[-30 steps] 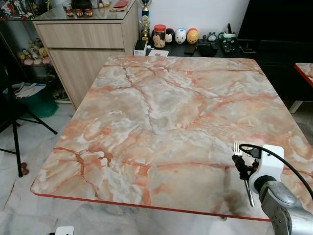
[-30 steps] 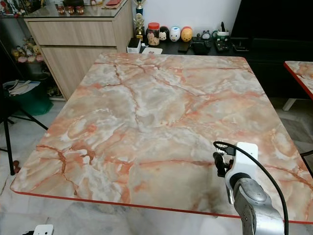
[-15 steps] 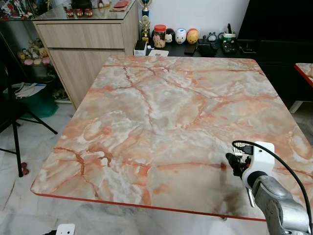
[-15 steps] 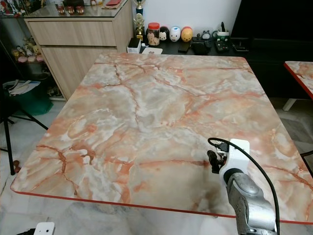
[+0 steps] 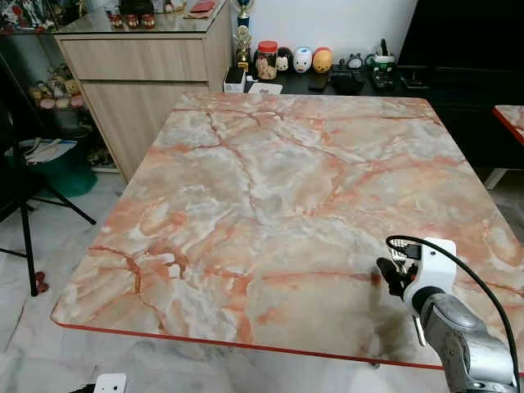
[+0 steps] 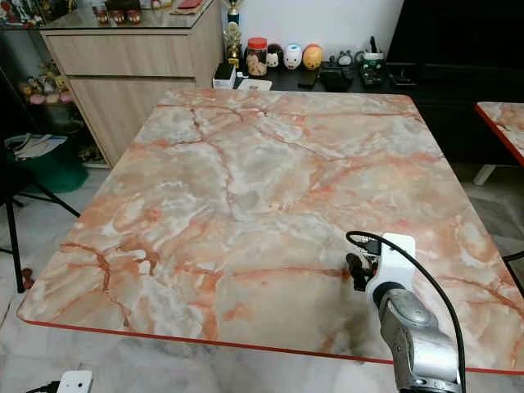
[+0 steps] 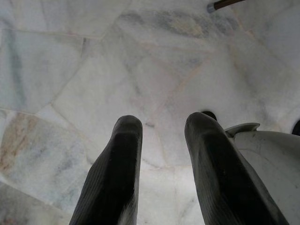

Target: Setting the table

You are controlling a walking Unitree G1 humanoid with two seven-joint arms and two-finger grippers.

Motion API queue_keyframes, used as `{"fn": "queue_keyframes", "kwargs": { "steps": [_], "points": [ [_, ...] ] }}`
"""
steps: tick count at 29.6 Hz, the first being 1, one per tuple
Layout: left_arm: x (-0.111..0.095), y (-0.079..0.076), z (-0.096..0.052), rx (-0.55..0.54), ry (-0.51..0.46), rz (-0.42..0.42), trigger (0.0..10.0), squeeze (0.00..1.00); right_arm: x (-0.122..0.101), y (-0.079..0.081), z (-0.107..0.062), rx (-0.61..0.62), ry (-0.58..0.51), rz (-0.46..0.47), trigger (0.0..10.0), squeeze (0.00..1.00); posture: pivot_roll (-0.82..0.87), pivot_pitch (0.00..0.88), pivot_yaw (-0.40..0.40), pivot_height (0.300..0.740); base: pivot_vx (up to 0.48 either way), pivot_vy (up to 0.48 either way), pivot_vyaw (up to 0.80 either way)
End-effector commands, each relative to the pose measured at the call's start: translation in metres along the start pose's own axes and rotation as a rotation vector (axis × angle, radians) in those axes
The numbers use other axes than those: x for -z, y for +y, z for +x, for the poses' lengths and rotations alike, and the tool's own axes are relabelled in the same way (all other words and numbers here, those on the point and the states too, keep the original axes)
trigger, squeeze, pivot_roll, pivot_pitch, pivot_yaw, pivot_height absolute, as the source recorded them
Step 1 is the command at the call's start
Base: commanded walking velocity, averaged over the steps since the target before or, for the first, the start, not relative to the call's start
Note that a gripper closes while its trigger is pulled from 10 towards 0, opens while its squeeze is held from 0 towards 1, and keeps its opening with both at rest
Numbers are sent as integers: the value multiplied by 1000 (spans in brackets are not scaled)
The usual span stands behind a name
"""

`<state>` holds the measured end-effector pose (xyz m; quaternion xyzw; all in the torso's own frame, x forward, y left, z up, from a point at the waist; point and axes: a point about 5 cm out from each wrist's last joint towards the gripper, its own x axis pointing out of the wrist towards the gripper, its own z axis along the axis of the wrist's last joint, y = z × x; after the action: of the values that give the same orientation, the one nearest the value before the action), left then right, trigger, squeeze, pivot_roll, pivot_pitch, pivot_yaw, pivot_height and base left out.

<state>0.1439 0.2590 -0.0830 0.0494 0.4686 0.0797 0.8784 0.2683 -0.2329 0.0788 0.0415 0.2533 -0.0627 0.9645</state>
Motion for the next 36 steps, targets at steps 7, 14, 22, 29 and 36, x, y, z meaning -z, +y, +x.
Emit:
{"fn": "queue_keyframes", "kwargs": {
  "steps": [7,14,22,29,36],
  "points": [
    [1,0,0,-2,6,17,10000,0,3,-1,2,9,15,1,10000,0,25,22,7,740,0,0,0],
    [4,2,-1,-5,16,23,10000,0,10,-2,2,13,37,7,10000,0,24,23,7,740,0,0,0],
    [5,2,-1,-3,21,25,10000,0,15,2,3,1,49,15,0,0,29,25,8,740,0,0,0],
    [6,3,-1,-2,24,27,10000,0,15,1,4,3,46,3,0,0,29,23,8,740,0,0,0],
    [7,1,-1,8,31,29,10000,0,14,2,4,3,39,-7,0,0,30,23,8,740,0,0,0]
  ]
}}
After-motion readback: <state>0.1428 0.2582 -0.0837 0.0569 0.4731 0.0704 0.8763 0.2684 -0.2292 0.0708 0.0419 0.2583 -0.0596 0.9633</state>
